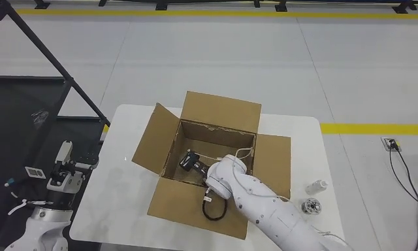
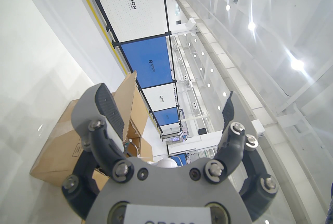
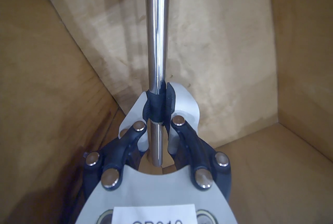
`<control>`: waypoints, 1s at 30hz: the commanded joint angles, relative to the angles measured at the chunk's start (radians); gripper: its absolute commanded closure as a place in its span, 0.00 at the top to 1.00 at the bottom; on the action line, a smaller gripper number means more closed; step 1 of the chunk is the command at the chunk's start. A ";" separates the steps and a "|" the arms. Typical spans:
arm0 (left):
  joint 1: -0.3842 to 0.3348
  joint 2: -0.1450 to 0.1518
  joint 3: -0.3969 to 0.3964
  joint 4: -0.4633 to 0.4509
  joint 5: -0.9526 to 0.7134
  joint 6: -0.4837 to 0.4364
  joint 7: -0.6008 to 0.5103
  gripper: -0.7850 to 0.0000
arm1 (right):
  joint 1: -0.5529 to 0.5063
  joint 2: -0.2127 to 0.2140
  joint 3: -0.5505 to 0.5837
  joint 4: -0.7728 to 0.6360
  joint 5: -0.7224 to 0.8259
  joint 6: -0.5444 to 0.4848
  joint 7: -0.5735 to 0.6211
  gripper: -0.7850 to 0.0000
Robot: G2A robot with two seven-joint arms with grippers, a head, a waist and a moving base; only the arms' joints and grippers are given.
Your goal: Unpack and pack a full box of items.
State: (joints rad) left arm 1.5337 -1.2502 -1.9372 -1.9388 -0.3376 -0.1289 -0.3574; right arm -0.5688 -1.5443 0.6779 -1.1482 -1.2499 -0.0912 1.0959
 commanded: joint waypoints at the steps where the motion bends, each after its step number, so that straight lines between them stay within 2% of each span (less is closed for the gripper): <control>1: 0.000 0.000 0.000 0.000 0.000 0.000 0.000 1.00 | -0.070 0.029 0.050 -0.125 -0.067 0.026 0.004 0.00; 5: 0.000 0.000 0.000 0.000 0.000 0.000 0.000 1.00 | -0.188 0.070 0.136 -0.296 -0.153 0.031 -0.011 0.00; 9: 0.000 0.000 0.000 0.000 0.000 0.000 0.000 1.00 | -0.276 0.094 0.213 -0.411 -0.191 0.039 -0.064 0.00; 17: 0.000 0.000 0.000 0.000 0.000 0.000 0.000 1.00 | -0.513 0.128 0.344 -0.625 -0.231 0.090 -0.389 0.00; 30: 0.000 0.000 0.000 0.000 0.000 0.000 0.000 1.00 | -0.513 0.128 0.344 -0.625 -0.231 0.090 -0.389 0.00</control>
State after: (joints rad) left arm 1.5337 -1.2502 -1.9372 -1.9388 -0.3376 -0.1289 -0.3574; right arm -1.0816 -1.4158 1.0214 -1.7733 -1.4809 -0.0007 0.7066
